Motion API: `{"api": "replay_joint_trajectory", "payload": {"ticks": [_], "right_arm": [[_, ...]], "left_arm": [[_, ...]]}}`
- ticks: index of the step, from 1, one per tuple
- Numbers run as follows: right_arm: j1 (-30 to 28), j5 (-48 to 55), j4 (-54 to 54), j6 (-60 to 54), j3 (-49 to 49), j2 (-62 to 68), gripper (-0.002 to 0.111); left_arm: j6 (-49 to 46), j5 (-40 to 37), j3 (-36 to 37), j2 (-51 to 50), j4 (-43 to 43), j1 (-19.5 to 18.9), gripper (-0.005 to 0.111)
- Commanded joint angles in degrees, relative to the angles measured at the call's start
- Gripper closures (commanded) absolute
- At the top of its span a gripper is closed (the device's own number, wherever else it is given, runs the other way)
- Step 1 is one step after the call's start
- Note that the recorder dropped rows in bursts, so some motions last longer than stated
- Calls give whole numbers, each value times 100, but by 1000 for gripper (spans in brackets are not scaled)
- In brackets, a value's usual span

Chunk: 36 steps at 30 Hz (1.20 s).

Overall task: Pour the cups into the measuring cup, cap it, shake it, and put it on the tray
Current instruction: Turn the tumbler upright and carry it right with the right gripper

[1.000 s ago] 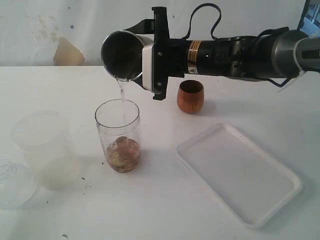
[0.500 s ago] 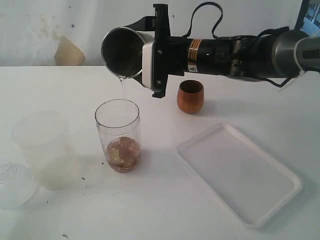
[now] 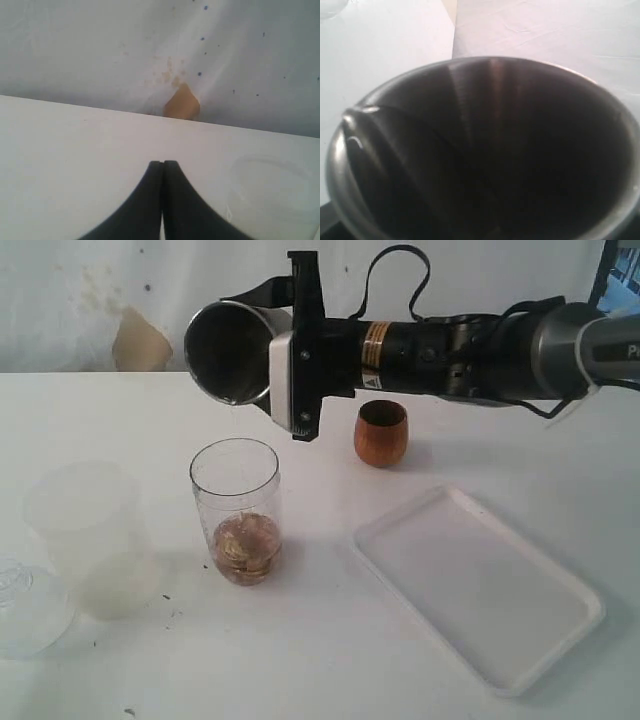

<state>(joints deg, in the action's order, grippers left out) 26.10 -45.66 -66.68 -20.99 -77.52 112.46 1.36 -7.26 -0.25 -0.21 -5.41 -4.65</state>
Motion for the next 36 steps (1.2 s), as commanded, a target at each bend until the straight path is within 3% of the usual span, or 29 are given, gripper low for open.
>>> {"api": "replay_joint_trajectory", "payload": {"ticks": [1,19,30,36], "right_arm": [[65,-23,144,-152,-69,-109,108],[65,79,123,-117,-69,-109,108],[65,79,216,2038,-69,-109,108],[65,79,992,3046,-69,-109,108]], "left_arm": [[11,77,25,21,-11,19,107],[11,77,25,21,-11,19,107],[11,77,25,21,-11,19,107],[11,77,25,21,-11,19,107]]}}
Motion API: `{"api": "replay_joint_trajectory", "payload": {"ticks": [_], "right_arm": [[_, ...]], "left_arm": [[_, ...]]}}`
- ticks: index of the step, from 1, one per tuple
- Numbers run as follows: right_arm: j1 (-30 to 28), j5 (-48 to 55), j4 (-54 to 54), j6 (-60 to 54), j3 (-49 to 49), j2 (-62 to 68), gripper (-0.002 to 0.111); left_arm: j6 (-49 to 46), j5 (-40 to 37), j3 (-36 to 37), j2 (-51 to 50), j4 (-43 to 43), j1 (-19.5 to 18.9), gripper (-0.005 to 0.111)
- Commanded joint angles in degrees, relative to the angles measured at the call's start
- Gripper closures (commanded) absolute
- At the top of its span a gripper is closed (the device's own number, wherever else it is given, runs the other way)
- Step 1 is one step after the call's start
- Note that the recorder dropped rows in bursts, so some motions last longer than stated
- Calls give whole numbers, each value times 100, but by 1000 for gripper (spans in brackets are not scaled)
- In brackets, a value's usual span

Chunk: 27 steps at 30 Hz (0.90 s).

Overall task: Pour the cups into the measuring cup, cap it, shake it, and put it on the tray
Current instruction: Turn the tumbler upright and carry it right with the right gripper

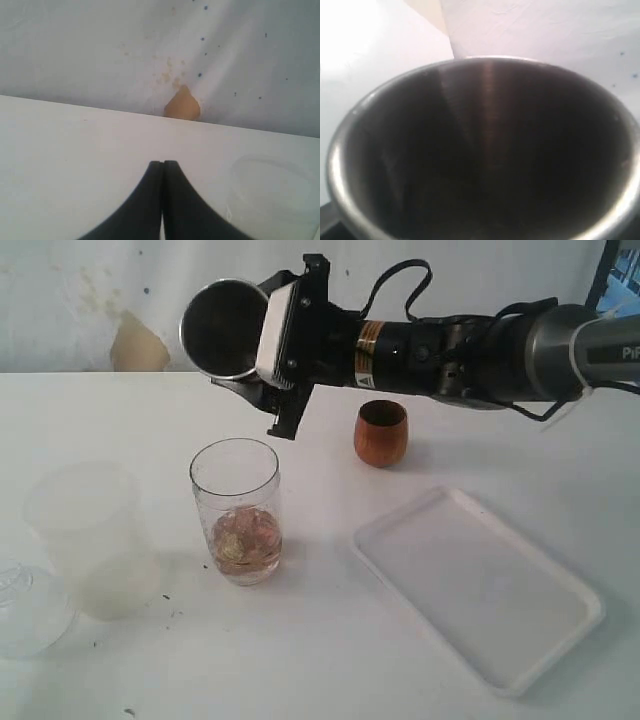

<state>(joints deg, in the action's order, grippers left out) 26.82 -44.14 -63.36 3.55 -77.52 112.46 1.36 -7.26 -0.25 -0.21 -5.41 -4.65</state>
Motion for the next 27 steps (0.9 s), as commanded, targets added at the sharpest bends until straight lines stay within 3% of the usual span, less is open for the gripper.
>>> {"api": "replay_joint_trajectory", "payload": {"ticks": [1,4,14,27], "right_arm": [[-8,-73,937,737,-69,-109,108],[-8,-73,1588,1283,-79,-98,108],[-280,36,1508,3920,-657,281,108],[-365,735,1435,3370,-715,1181,108]], "left_arm": [[11,66,25,21,-11,19,107],[11,66,25,21,-11,19,107],[11,55,25,21,-11,19,107],[11,43,25,21,-11,19,107]]}}
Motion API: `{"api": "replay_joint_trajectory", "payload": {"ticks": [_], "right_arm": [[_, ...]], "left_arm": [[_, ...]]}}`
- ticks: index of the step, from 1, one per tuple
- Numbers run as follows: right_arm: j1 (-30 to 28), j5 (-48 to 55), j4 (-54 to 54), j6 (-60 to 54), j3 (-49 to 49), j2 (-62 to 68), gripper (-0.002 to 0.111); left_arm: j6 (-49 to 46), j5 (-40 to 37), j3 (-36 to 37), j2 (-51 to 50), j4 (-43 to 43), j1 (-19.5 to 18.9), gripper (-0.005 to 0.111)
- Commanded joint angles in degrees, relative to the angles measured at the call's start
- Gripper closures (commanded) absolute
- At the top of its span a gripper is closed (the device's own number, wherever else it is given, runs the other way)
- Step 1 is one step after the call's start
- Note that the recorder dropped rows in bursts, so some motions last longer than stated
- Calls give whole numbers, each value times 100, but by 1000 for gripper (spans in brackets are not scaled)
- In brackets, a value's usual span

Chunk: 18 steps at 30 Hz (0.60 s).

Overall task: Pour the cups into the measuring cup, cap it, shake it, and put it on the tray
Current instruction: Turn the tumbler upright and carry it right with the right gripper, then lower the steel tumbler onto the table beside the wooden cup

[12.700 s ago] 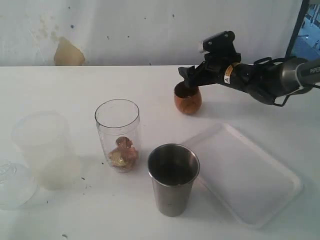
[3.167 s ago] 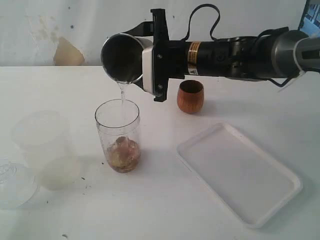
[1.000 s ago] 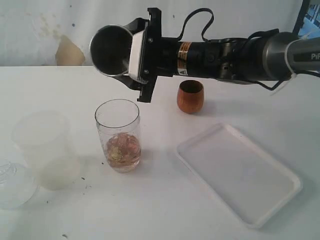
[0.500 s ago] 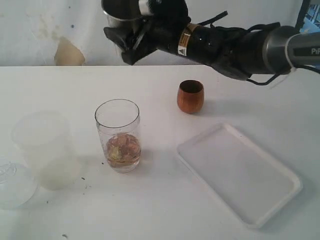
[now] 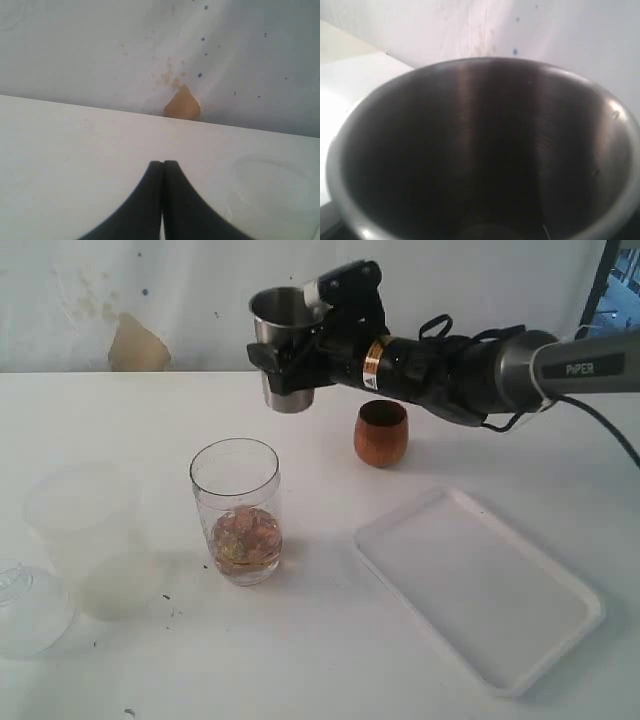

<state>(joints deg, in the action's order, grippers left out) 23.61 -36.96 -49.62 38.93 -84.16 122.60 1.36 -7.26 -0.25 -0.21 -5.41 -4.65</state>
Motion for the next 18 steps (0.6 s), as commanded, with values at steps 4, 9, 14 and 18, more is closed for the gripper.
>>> {"api": "replay_joint_trajectory", "payload": {"ticks": [4,9,14,18], "right_arm": [[-43,-38,97,-168,-87,435,108],[-43,-38,144,-168,-252,758,108],[-57,-29,166,-282,-324,891,108],[-82,45,135,-321,-324,891,108]], "left_arm": [[11,55,25,21,-11,19,107],[11,55,25,21,-11,19,107],[11,55,25,21,-11,19,107],[11,55,25,21,-11,19,107]]}}
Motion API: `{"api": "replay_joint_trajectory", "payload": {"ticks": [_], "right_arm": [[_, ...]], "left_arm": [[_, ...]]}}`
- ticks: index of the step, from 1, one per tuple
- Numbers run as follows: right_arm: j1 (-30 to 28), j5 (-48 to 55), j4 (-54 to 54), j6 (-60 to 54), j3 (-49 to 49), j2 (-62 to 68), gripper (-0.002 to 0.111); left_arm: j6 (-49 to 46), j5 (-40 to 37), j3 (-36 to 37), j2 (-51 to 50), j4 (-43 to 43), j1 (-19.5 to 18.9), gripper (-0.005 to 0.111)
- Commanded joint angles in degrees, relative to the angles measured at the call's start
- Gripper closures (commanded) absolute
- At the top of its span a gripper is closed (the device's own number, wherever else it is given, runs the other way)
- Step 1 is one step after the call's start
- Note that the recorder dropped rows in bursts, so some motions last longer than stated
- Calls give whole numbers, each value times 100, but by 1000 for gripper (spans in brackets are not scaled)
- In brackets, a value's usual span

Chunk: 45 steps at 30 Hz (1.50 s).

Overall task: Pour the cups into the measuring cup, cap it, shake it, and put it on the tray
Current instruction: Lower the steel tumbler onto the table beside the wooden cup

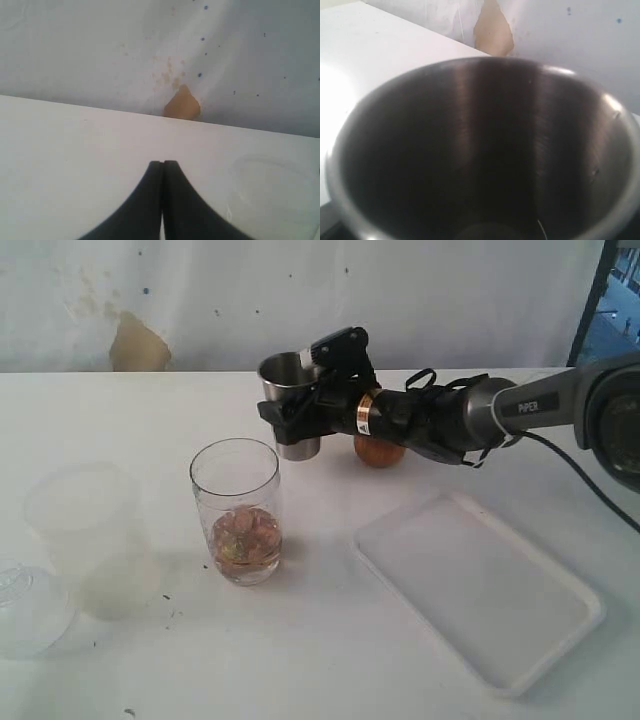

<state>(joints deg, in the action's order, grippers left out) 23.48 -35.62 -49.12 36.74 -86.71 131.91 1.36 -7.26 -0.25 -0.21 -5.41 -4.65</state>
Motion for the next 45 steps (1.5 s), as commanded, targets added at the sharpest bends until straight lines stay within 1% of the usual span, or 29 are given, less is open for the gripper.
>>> {"api": "replay_joint_trajectory", "payload": {"ticks": [1,3,7,15,23,35,37,40,44,45], "right_arm": [[-69,-55,86,-103,-58,-40,108],[-95,-43,86,-128,-45,-15,108],[-120,-433,97,-221,-45,138,108],[-128,-371,352,-695,-45,462,108],[-128,-995,366,-695,-45,486,108],[-128,-983,216,-544,-45,486,108],[-128,-920,58,-431,-45,486,104],[-128,-882,35,-294,-45,486,89],[-128,-972,11,-184,-45,486,51],[-128,-972,11,-183,-45,486,38]], "left_arm": [[11,55,25,21,-11,19,107],[11,55,25,21,-11,19,107],[11,55,25,21,-11,19,107],[11,55,25,21,-11,19,107],[11,55,25,21,-11,19,107],[11,55,25,21,-11,19,107],[11,55,25,21,-11,19,107],[11,55,25,21,-11,19,107],[11,55,25,21,-11,19,107],[11,55,25,21,-11,19,107]]}}
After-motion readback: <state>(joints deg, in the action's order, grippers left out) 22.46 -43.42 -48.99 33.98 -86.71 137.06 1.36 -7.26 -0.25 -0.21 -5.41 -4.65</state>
